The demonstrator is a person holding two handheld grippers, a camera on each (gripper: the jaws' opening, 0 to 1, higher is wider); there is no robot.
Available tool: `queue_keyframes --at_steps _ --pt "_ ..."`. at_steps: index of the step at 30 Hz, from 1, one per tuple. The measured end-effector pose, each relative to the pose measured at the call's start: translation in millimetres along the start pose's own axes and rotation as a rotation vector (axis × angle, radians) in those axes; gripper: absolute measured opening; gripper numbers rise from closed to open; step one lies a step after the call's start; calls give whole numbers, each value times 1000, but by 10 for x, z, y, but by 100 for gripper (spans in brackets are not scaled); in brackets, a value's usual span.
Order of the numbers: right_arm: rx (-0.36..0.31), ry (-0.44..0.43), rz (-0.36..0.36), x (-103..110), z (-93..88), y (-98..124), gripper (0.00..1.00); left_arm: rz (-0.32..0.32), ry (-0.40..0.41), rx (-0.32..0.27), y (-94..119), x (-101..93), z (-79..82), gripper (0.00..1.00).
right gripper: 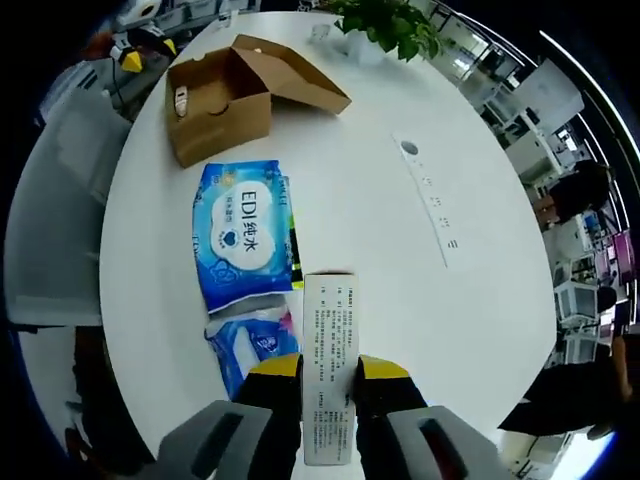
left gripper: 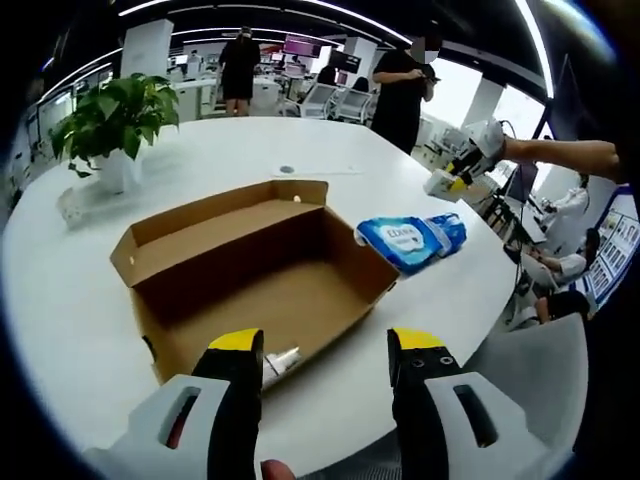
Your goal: Operate the shoe box by opening the lid, removing the specified soft item, and placing it in the target area until the item is outside and the box remains undamaged.
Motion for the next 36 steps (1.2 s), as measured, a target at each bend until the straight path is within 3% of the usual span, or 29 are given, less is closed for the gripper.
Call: queue_keyframes --at_steps 15,25,36 --pt "6 -1 8 -114 -22 -357 16 19 9 28 40 28 -55 51" --pt "25 2 34 -89 -130 -599 16 19 25 41 17 -14 -100 51" --pt "39 61 74 -43 -120 -726 16 18 34 47 10 -115 -157 51"
Point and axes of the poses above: the point that each gripper's makers call its tool centre point, and the gripper's own axes: y roughly backward along the fingers, x roughly to its left, z roughly out of its top, the point moved 9 cm from there along y, roughly backward along the fingers, and after that the axes turned 9 degrees about z, right-handed, at the moved point
